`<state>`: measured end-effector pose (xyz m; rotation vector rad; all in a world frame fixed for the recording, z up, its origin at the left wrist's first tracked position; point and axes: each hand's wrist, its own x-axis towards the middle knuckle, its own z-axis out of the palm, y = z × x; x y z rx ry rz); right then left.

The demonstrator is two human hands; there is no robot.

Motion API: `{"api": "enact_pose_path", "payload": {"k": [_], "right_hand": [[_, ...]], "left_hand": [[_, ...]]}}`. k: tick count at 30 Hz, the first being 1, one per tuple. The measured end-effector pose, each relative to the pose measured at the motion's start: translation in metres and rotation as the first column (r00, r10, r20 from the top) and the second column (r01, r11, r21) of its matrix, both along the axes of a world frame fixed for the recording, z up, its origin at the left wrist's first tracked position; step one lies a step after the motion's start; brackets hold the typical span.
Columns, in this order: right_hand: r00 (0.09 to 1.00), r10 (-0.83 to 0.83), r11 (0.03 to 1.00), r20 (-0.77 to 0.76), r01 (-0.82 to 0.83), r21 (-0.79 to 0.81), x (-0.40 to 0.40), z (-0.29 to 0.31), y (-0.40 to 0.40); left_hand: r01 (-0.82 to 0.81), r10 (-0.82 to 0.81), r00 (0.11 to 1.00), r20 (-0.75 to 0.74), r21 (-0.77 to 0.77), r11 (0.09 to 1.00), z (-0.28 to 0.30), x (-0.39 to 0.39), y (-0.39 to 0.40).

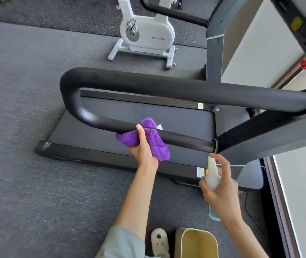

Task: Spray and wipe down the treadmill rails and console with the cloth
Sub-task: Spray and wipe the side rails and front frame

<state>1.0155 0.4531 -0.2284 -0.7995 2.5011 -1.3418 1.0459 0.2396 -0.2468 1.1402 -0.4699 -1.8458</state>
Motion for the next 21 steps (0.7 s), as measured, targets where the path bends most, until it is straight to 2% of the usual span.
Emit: {"api": "enact_pose_path", "payload": {"k": [5,9,15,18,21], "right_hand": [[0.995,0.098,0.995,-0.02,-0.098,0.012,0.015,0.007,-0.033],[0.992,0.119,0.993,-0.028,-0.12,-0.023,0.025,0.009,-0.049],[0.991,0.134,0.991,-0.016,-0.133,0.011,0.039,0.006,-0.064],[0.989,0.15,0.989,-0.022,-0.149,0.008,0.043,0.011,-0.073],[0.988,0.149,0.989,-0.046,-0.15,-0.017,0.043,0.019,-0.082]], "left_hand": [[-0.158,0.164,0.986,0.036,-0.135,0.978,0.006,0.052,-0.089],[-0.136,0.155,0.985,0.069,-0.234,0.963,0.008,0.061,-0.106],[0.045,-0.041,0.998,0.04,-0.096,0.994,-0.001,0.027,-0.043],[0.085,-0.085,0.996,0.016,-0.004,0.996,-0.003,0.023,-0.029],[0.064,-0.06,0.997,0.052,-0.079,0.995,0.001,0.043,-0.057]]}}
